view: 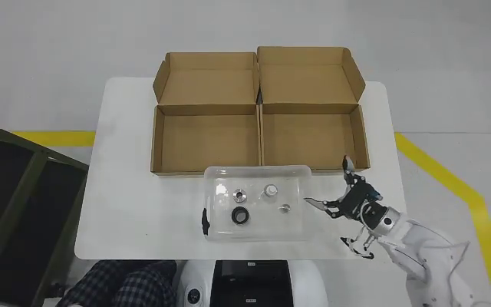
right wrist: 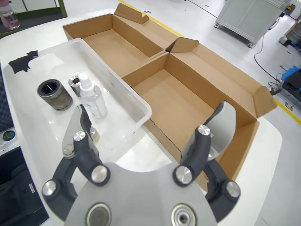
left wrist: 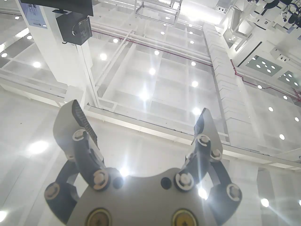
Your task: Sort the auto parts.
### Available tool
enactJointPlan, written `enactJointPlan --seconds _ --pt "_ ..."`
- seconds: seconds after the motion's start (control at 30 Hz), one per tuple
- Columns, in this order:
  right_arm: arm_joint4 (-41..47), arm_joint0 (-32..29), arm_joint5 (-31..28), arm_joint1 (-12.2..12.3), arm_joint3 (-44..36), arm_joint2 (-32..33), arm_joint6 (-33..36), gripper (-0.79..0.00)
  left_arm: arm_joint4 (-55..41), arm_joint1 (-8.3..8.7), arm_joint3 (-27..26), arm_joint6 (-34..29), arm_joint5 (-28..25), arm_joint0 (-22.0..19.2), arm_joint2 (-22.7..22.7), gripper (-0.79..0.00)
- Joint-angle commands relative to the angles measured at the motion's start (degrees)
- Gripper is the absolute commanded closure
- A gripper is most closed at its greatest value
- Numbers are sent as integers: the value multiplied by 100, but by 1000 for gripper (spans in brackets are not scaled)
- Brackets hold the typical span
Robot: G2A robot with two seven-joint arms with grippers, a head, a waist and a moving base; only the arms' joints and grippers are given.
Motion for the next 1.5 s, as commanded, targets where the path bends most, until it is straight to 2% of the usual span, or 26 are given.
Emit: enactJointPlan --seconds 0.0,0.23,0.43,0.7,0.93,1.0,1.03,1.1,1.2,1.37,1.47 --pt "-31 104 -127 8 -114 -160 219 -785 0 0 0 0 0 0 0 -785" --pt "-310 599 -523 23 -199 -928 853 -785 0 0 0 0 0 0 0 -785" --pt "-369 1042 -655 6 64 -1536 1180 -785 0 0 0 0 0 0 0 -785" --pt "-361 1504 -705 -13 452 -2039 1461 -785 0 0 0 0 0 0 0 -785" --pt "-285 1741 -740 -7 772 -2205 1614 -785 0 0 0 0 0 0 0 -785" --pt "-254 1792 -761 -5 863 -2251 1667 -646 0 0 0 0 0 0 0 -785" --pt "-244 1822 -758 -4 905 -2271 1690 -637 0 0 0 0 0 0 0 -785" --pt "-238 1873 -748 -2 988 -2307 1727 -533 0 0 0 0 0 0 0 -785" --pt "-247 1926 -677 2 1088 -2348 1788 -536 0 0 0 0 0 0 0 -785" --pt "-223 1999 -614 13 1256 -2373 1795 -388 0 0 0 0 0 0 0 -785" --pt "-218 2042 -596 19 1332 -2394 1787 -376 0 0 0 0 0 0 0 -785"
